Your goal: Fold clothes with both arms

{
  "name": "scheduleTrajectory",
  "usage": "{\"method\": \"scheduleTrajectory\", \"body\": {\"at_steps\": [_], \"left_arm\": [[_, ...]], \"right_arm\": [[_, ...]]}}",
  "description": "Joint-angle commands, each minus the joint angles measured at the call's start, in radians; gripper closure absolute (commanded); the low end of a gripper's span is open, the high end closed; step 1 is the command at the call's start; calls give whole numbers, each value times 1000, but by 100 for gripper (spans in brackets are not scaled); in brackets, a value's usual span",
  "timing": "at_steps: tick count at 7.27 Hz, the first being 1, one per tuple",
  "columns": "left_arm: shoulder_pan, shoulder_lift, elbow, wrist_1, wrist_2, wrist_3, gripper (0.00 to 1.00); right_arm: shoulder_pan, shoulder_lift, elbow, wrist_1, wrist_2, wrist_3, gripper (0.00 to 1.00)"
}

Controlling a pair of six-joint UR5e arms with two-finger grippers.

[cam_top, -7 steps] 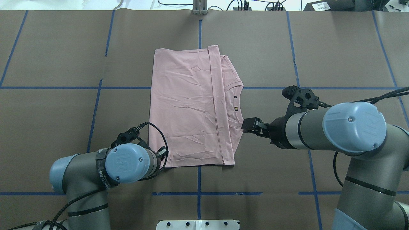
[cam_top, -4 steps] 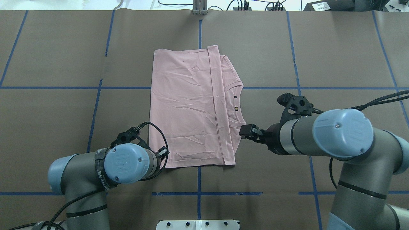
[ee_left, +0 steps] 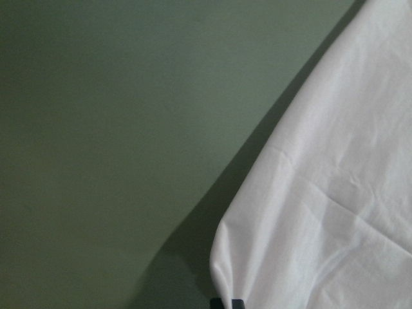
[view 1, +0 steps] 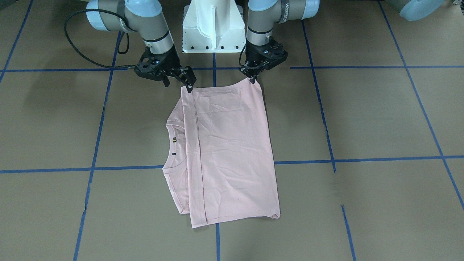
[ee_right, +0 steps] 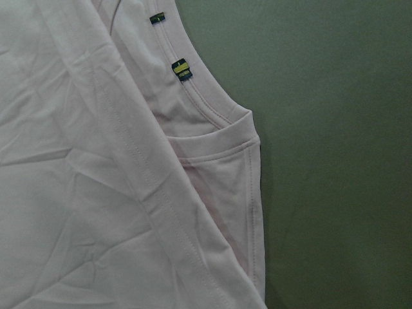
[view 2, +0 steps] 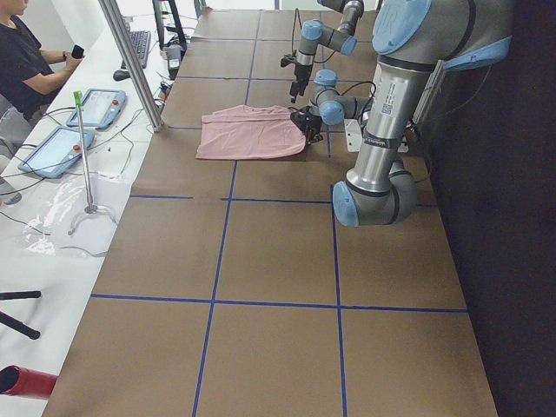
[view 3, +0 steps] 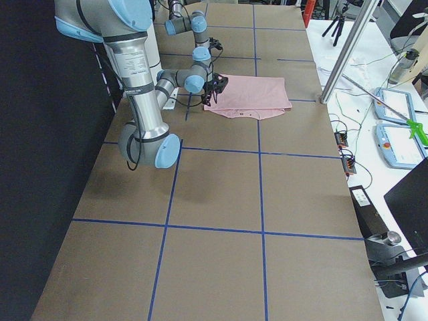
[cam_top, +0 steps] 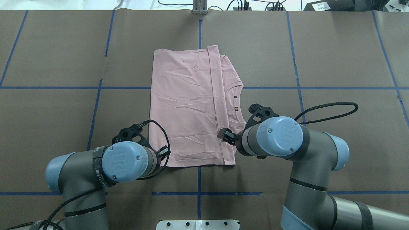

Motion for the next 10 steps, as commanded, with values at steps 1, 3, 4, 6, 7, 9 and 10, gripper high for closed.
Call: {"method": "scheduleTrajectory", "body": {"at_steps": [1,3,4,6,7,9,10], "left_arm": [[-2,0,-6,-1,0,10,100],[-2,0,-6,-1,0,10,100],[-2,0,-6,-1,2,9,100],[-2,0,-8,-1,0,6,100],[-2,0,-9,-1,0,4,100],[-2,0,-9,-1,0,4,100],[-2,2,-9,-1,2,4,100]], "right_arm": [[-7,32,-80,3,-2,22,0],[-9,83,-172,1,-15,22,0],[-9,83,-169,0,-16,22,0],[-11,83,-168,-26,-12,22,1],[-11,81,-168,-34,-12,22,1],[-11,81,-165,-34,-11,22,5],[-11,81,-165,-34,-11,24,10]]}}
